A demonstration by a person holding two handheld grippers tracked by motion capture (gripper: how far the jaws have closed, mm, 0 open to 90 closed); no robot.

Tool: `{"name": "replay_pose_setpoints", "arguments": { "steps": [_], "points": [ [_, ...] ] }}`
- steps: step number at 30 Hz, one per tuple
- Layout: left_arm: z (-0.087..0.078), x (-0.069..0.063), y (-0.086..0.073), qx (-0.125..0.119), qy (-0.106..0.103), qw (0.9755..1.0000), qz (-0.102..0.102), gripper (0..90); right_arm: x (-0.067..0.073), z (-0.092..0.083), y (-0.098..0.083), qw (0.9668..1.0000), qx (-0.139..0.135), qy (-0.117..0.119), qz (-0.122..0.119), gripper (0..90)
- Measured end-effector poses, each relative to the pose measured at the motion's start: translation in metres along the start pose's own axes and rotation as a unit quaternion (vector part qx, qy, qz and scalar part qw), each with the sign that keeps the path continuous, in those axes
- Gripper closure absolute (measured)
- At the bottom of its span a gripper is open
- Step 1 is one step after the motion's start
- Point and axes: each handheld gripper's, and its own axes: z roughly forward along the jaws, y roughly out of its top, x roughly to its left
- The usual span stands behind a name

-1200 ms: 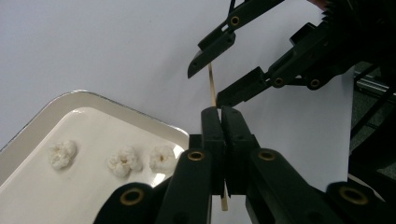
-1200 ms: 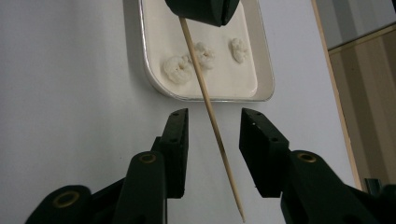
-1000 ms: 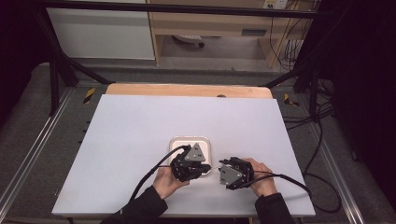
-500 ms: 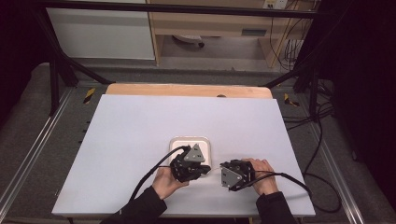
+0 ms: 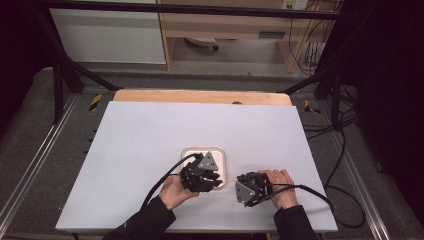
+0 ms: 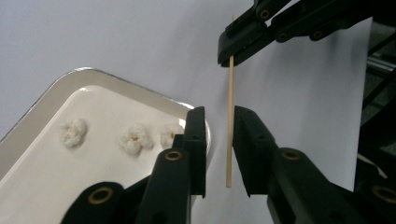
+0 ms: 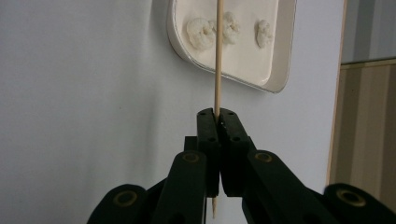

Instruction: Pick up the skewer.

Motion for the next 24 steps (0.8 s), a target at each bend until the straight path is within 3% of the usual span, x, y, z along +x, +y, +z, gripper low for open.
{"name": "replay_pose_setpoints", "arguments": {
  "steps": [6,9,15,24],
  "points": [
    [0.006,0.001,0.007,0.064,-0.002,0.9978,0.017,68.7,-0.002,0.001,0.003,0.9999,0.010,-0.001,-0.012,89.0],
    [0.014,0.000,0.010,0.093,-0.003,0.9954,0.023,75.0,-0.001,0.003,0.005,0.9996,0.019,0.003,-0.019,89.0],
    [0.024,-0.002,0.013,0.113,-0.009,0.9931,0.029,81.3,0.001,0.004,0.005,0.9992,0.030,0.006,-0.025,89.0],
    [0.031,-0.011,0.014,0.130,0.005,0.9891,0.069,88.0,0.003,0.006,0.008,0.9986,0.036,0.012,-0.036,89.0]
  ]
}}
